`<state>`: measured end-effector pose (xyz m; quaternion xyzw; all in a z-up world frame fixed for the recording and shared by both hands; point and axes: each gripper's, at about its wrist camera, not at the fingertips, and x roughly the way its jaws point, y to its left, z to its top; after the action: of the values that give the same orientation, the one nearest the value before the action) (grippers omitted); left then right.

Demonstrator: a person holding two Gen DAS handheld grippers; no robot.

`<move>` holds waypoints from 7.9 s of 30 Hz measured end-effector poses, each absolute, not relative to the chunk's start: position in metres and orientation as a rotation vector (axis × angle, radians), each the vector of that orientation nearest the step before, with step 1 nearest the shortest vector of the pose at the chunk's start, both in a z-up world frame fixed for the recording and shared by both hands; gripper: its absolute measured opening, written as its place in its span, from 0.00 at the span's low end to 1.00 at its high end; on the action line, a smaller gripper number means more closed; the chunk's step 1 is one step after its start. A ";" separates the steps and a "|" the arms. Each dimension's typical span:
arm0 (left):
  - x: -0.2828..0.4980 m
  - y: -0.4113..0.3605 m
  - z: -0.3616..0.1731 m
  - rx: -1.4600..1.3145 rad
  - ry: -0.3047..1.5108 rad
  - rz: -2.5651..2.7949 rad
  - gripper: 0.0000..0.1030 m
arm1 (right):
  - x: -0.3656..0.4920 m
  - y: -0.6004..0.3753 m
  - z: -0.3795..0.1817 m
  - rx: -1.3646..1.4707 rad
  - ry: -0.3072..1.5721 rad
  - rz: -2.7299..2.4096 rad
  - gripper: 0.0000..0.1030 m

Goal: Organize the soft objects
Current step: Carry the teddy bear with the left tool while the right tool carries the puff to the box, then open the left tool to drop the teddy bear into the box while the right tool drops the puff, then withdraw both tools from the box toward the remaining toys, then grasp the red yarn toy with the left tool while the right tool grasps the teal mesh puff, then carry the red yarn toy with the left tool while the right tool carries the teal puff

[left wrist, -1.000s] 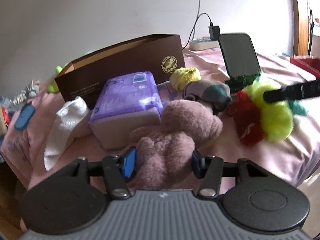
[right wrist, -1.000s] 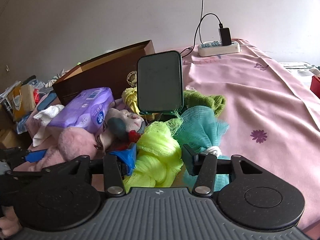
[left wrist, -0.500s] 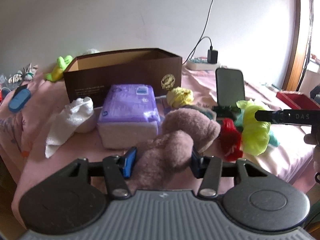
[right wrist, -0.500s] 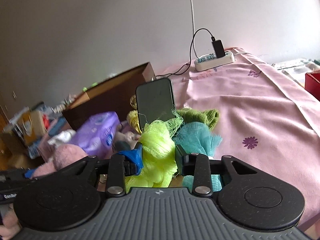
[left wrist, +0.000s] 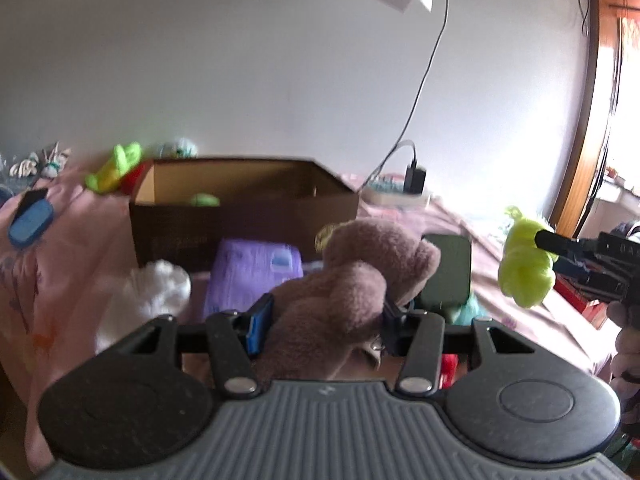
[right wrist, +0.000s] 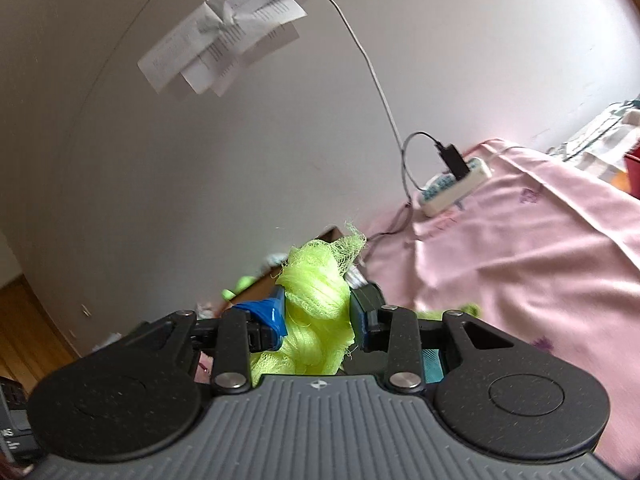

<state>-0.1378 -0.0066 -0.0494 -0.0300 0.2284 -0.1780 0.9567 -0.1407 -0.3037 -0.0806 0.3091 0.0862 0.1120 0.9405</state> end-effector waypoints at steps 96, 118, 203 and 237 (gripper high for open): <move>-0.050 0.023 0.029 0.073 0.472 0.099 0.94 | -0.010 -0.175 -0.016 0.553 0.472 0.492 0.25; -0.081 -0.001 -0.021 0.030 0.630 0.123 0.94 | -0.056 -0.206 -0.071 0.667 0.581 0.402 0.26; -0.074 -0.146 -0.144 0.047 0.797 -0.630 0.68 | -0.089 -0.306 -0.144 0.329 0.660 0.070 0.26; -0.115 -0.092 -0.119 -0.092 0.744 -0.597 0.23 | -0.122 -0.292 -0.136 0.696 0.624 0.304 0.01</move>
<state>-0.1148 -0.0916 -0.1189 -0.0442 0.3578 -0.2871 0.8875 -0.1223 -0.2919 -0.1364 0.3342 0.2995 0.1459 0.8817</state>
